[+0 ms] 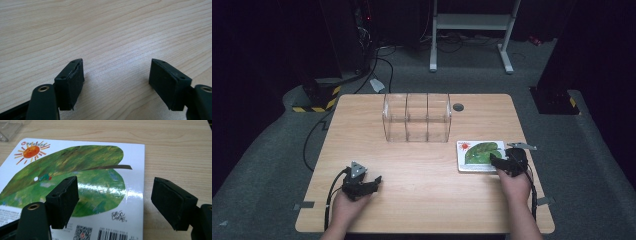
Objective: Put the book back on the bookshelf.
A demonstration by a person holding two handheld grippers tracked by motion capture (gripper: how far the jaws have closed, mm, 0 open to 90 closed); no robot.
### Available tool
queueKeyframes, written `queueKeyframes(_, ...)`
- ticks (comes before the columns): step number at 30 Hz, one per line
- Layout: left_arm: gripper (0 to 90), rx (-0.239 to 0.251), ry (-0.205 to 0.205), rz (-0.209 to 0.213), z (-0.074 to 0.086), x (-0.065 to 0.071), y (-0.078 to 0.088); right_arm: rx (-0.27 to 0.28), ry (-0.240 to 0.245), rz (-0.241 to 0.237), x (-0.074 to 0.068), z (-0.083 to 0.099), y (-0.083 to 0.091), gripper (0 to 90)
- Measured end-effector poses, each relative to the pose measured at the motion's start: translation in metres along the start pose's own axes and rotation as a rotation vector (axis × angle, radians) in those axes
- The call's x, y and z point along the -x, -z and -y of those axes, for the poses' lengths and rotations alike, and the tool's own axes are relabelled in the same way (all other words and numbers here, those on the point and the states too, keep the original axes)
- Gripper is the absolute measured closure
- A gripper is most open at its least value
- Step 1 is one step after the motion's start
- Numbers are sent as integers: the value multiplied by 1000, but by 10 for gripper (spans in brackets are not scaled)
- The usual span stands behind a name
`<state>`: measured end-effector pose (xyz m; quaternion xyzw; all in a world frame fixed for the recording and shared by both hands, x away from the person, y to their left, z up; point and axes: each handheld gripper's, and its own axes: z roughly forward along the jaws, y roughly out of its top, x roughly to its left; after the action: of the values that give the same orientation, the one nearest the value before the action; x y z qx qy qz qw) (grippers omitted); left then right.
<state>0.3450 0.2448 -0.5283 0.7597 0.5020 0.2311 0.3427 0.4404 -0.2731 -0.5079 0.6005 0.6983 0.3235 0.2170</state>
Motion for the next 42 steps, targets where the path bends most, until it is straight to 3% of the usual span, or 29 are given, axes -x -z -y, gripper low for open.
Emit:
queueKeyframes(7, 290, 0, 0, 4, 0, 0, 0, -18, -39, -28, 6, -3, -9, 221)
queueKeyframes(10, 290, -1, 0, 5, 0, 0, 0, -25, -25, -64, 5, -2, -10, 226)
queueKeyframes(22, 289, -1, 0, 5, 0, 0, 0, -15, -12, -81, -3, 7, -3, 231)
queueKeyframes(30, 289, -1, 0, 5, 0, 0, 0, -11, 34, -118, -31, 20, 5, 232)
queueKeyframes(37, 289, -2, -1, 6, 0, 1, 0, -8, 65, -143, -70, 35, 14, 232)
queueKeyframes(42, 289, -3, -1, 5, 0, 1, 0, -11, 84, -107, -102, 41, 19, 236)
